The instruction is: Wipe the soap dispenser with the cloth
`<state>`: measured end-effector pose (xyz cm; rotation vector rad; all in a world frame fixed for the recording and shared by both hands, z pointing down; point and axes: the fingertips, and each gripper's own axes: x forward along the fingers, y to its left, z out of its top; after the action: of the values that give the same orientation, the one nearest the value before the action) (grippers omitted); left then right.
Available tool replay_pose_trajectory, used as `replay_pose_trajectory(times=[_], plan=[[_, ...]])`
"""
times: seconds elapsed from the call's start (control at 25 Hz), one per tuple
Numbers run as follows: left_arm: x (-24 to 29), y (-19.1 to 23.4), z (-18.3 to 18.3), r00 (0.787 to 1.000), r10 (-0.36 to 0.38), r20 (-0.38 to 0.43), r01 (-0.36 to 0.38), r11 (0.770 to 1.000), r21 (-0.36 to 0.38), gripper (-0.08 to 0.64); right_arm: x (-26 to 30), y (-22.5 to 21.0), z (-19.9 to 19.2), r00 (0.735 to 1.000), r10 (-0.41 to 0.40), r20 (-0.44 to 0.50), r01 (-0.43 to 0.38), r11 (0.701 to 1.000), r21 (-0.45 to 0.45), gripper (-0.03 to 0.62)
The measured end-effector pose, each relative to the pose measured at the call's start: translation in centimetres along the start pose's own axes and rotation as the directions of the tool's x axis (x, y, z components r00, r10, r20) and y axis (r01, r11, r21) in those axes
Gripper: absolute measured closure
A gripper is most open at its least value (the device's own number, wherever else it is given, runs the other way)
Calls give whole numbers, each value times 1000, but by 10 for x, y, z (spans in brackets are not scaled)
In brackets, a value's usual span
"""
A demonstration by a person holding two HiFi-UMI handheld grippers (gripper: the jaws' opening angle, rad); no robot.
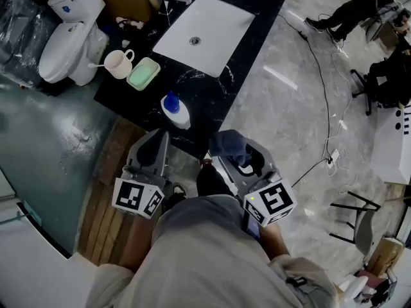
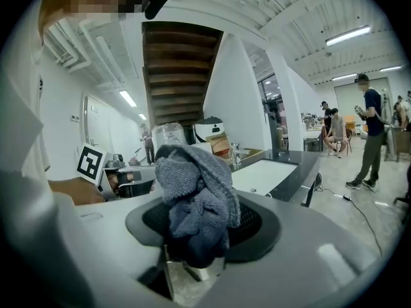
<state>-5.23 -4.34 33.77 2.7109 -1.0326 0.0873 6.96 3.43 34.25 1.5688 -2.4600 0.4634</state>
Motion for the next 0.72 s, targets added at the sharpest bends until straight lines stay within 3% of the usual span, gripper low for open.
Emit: replay_pose_trajectory(times=[0.28, 0.44, 0.72], plan=[[36, 14, -8, 995, 95, -32, -93, 994, 60, 549, 24, -50, 20, 998, 67, 10, -66, 997, -31, 407], [44, 23, -12, 987, 151, -57, -147, 987, 69, 453, 33, -64, 25, 993, 115, 22, -114, 993, -40, 407], [58, 22, -14, 983, 174, -62, -166, 980, 108, 409, 37, -77, 33, 985, 169, 42, -167, 984, -57, 407]])
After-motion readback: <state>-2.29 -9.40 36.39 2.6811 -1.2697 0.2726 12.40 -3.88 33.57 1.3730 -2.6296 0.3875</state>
